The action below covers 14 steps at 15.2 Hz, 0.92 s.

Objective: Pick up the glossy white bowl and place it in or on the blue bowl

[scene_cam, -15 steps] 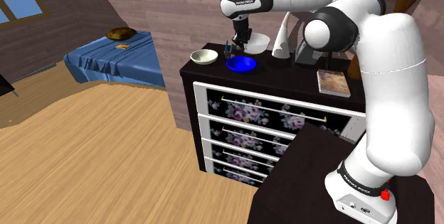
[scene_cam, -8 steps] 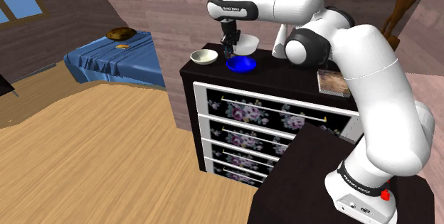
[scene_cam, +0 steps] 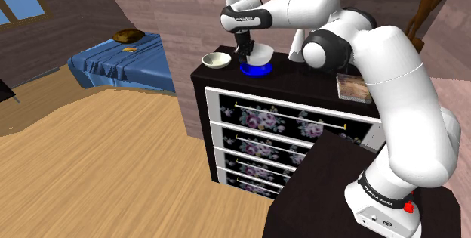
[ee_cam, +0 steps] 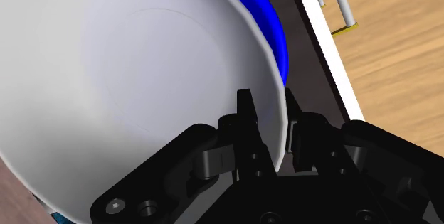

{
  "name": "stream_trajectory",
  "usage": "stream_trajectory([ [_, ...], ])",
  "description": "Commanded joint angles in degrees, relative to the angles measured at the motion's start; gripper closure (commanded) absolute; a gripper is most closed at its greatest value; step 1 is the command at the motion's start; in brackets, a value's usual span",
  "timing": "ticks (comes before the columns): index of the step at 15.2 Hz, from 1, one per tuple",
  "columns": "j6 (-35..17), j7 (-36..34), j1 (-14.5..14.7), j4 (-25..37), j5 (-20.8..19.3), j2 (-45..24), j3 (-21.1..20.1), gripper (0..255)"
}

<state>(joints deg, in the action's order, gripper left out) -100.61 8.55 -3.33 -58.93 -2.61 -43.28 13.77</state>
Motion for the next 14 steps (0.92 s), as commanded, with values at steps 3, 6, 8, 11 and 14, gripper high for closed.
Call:
stream_trajectory([
  [3,-3.3,-0.4,0.2,-3.4,-0.1,0.1,0.0,255],
  [6,-4.0,-0.5,0.3,-4.1,-0.1,0.0,0.0,255],
  [8,-4.0,-0.5,0.3,-4.0,-0.1,0.0,0.0,255],
  [11,-4.0,-0.5,0.3,-4.0,-0.1,0.0,0.0,255],
  [14,-4.0,-0.5,0.3,-4.0,-0.1,0.0,0.0,0],
])
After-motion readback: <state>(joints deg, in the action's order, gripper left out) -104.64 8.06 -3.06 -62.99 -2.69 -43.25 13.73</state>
